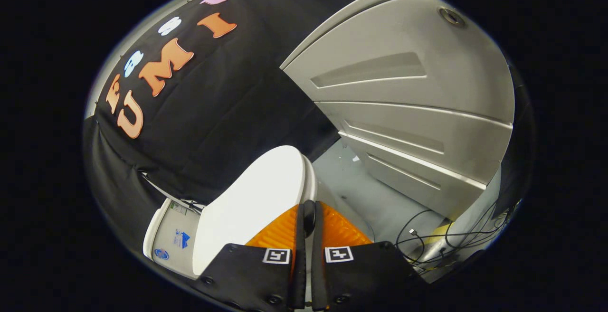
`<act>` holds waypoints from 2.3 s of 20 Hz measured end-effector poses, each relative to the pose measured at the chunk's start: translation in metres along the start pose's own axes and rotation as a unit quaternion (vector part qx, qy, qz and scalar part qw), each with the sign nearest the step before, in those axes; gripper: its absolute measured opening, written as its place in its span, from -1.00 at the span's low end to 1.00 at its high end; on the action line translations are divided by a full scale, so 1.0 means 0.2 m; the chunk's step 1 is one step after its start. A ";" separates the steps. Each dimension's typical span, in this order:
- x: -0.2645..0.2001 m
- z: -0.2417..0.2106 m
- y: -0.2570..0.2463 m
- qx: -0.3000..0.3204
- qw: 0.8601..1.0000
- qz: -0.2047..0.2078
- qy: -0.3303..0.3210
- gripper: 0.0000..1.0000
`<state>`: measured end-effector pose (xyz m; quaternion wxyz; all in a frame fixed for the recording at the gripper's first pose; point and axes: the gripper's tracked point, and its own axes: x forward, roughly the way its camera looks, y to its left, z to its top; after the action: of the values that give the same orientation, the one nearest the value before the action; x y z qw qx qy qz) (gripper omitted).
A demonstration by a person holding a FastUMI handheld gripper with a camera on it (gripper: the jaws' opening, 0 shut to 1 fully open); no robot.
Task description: Open the toilet lid.
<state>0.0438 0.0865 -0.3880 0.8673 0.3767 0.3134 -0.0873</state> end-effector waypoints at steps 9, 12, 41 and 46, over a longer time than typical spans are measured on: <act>-0.09 0.27 0.30 -0.055 0.990 0.047 -0.117 -0.84; -0.10 0.33 0.38 -0.055 0.989 0.047 -0.130 -0.84; -0.51 0.45 1.79 -0.278 0.932 0.159 -0.172 -0.84; -0.54 0.40 1.98 -0.282 0.929 0.165 -0.174 -0.85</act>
<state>0.1505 0.2980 -0.0437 0.9809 0.1415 0.1029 0.0851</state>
